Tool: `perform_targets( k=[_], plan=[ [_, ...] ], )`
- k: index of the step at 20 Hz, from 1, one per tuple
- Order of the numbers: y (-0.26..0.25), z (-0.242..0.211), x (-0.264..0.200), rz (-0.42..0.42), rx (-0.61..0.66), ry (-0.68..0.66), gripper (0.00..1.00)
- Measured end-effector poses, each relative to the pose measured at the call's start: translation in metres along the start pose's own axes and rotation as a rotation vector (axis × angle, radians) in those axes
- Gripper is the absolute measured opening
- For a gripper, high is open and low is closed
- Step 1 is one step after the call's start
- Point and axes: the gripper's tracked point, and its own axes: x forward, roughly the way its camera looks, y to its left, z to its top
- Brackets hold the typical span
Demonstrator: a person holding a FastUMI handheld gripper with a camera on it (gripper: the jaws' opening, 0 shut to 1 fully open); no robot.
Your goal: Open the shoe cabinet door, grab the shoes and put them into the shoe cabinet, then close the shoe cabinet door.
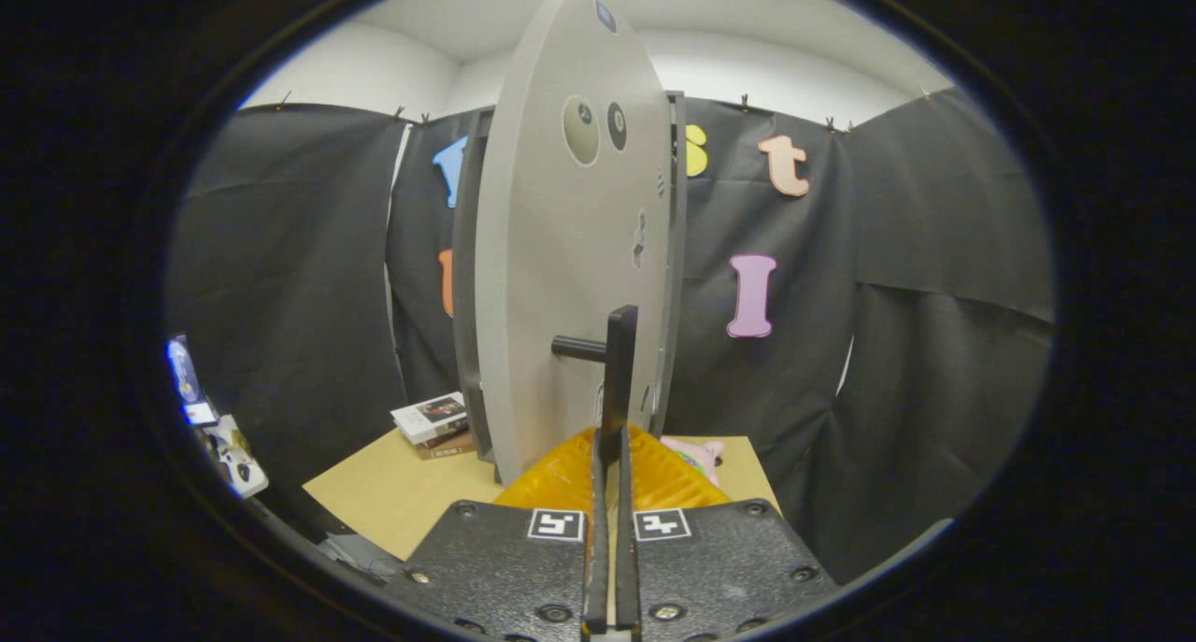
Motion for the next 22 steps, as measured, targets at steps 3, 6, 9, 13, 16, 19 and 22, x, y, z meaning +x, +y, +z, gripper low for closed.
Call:
perform_targets(
  k=[3,6,9,13,16,19,22],
  plan=[
    [-0.018,0.000,-0.003,0.002,-0.020,-0.003,0.06],
    [-0.040,-0.001,-0.003,-0.006,-0.006,-0.005,0.06],
    [-0.066,0.000,-0.001,-0.050,0.011,-0.007,0.06],
    [-0.055,-0.005,0.000,-0.006,0.046,0.001,0.05],
    [-0.068,-0.010,-0.005,-0.047,0.013,0.011,0.05],
    [-0.069,-0.020,-0.029,-0.073,-0.010,0.018,0.12],
    [-0.067,-0.036,-0.051,-0.091,-0.009,0.035,0.36]
  ],
)
